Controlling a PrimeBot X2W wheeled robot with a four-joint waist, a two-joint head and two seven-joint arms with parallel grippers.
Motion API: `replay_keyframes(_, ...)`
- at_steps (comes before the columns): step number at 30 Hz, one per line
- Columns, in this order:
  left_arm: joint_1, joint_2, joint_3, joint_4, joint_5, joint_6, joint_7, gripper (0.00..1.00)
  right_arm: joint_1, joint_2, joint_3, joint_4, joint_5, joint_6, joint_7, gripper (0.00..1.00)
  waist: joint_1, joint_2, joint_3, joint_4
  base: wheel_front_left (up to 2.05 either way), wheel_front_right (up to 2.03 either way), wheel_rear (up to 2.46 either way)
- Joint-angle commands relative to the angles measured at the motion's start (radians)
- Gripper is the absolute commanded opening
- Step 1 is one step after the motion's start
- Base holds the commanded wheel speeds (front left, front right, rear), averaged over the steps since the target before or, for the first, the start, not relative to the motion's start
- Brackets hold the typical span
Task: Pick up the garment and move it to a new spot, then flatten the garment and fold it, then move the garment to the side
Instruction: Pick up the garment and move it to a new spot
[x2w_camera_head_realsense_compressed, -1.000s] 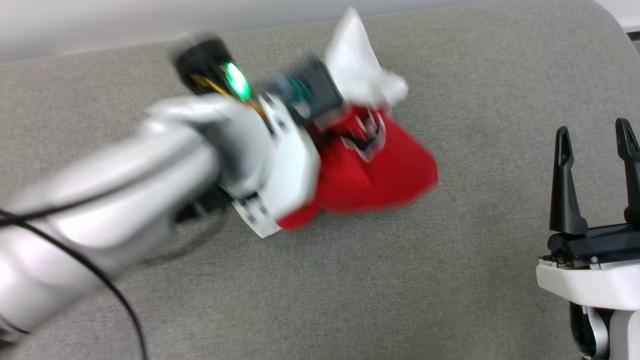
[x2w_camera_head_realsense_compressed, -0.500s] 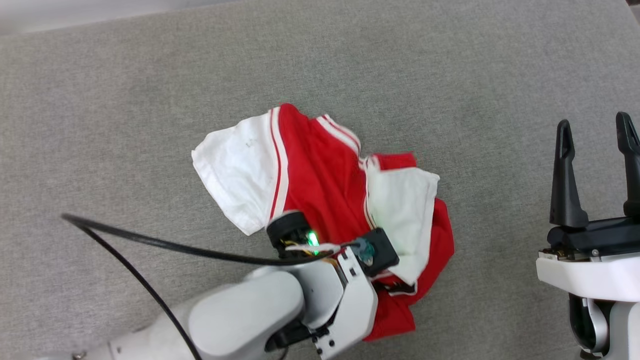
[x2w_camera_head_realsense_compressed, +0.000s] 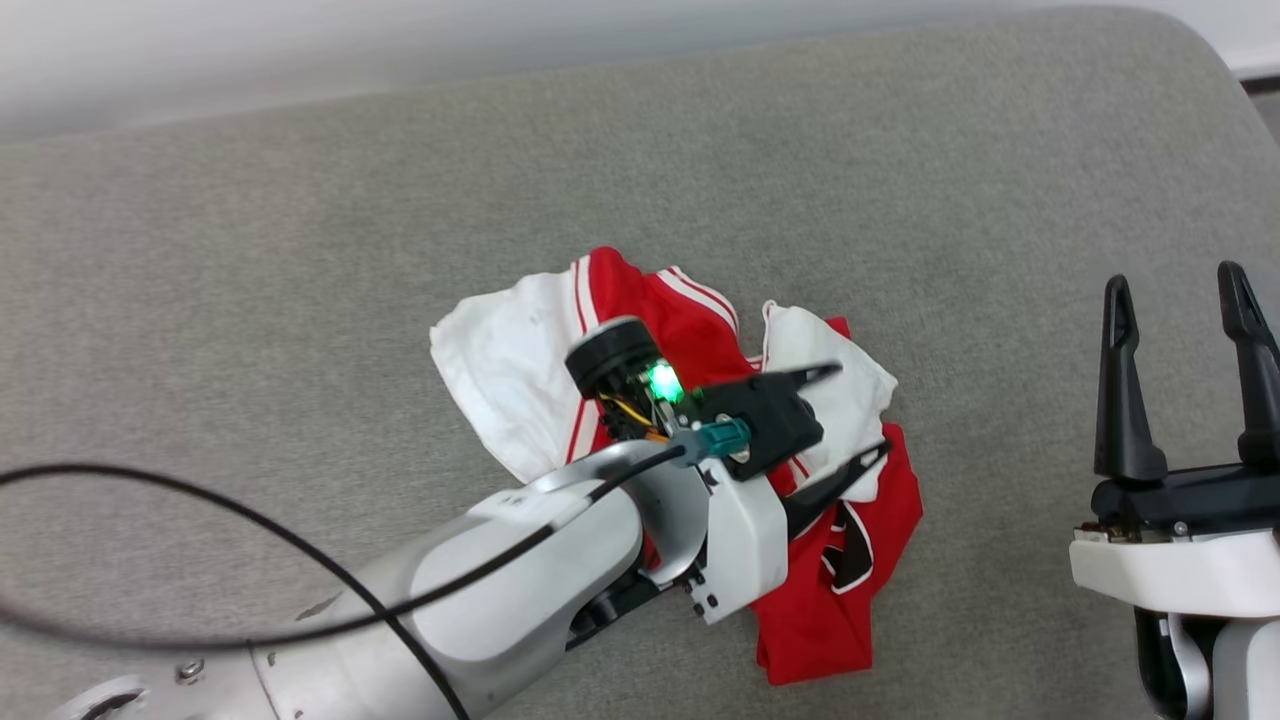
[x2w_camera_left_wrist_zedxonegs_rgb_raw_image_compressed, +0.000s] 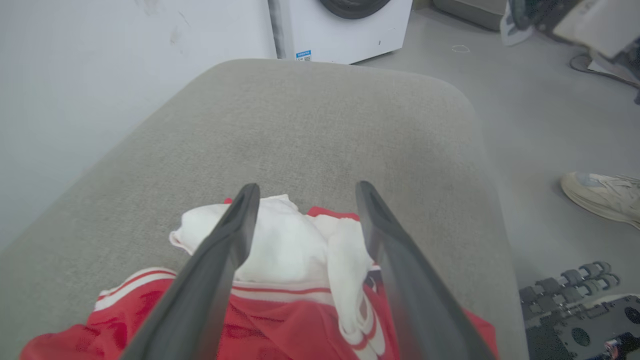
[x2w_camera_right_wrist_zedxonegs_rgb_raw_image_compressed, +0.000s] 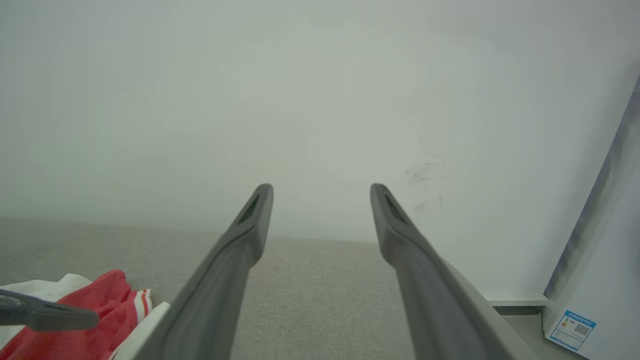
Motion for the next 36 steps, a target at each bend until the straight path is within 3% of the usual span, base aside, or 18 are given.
replay_keyframes(1,-0.004,0.004,0.011,-0.014,0.013,0.019,-0.025,1.0,0.015,0.002,-0.002,0.003,-0.008,-0.001,-0.002,1.0,0.0001,-0.0001,-0.025,0.02,0.0,0.0,0.0)
replay_keyframes(4,0.017,0.017,0.054,-0.045,0.029,0.082,-0.093,1.0,0.024,0.002,0.001,0.005,-0.012,-0.001,-0.002,1.0,0.0001,-0.0001,-0.045,0.037,0.0,0.0,0.0)
replay_keyframes(10,0.081,0.081,0.16,-0.068,0.1,0.28,-0.234,1.0,0.04,0.002,0.001,0.007,-0.015,-0.001,-0.002,1.0,0.0001,-0.0001,-0.071,0.064,0.0,0.0,0.0)
replay_keyframes(11,0.081,0.081,0.16,-0.068,0.1,0.28,-0.234,1.0,0.04,0.002,0.001,0.007,-0.015,-0.001,-0.002,1.0,0.0001,-0.0001,-0.071,0.064,0.0,0.0,0.0)
replay_keyframes(16,0.19,0.129,0.284,-0.109,0.129,0.422,-0.267,1.0,0.054,0.002,0.0,0.008,-0.019,-0.001,-0.002,1.0,0.0001,-0.0001,-0.085,0.081,0.0,0.0,0.0)
replay_keyframes(21,0.349,0.159,0.453,-0.205,0.196,0.523,-0.267,1.0,0.06,0.002,-0.004,0.01,-0.02,-0.001,-0.002,1.0,0.0001,-0.0001,-0.098,0.092,0.0,0.0,0.0)
replay_keyframes(28,0.579,0.129,0.686,-0.297,0.281,0.566,-0.267,1.0,0.079,0.002,-0.008,0.025,0.003,-0.001,-0.002,1.0,0.0001,-0.0001,-0.123,0.105,0.0,0.0,0.0)
replay_keyframes(36,0.78,0.041,0.858,-0.321,0.367,0.505,-0.268,1.0,0.115,0.002,-0.008,0.065,0.054,-0.001,-0.002,1.0,0.0001,-0.0001,-0.164,0.106,0.0,0.0,0.0)
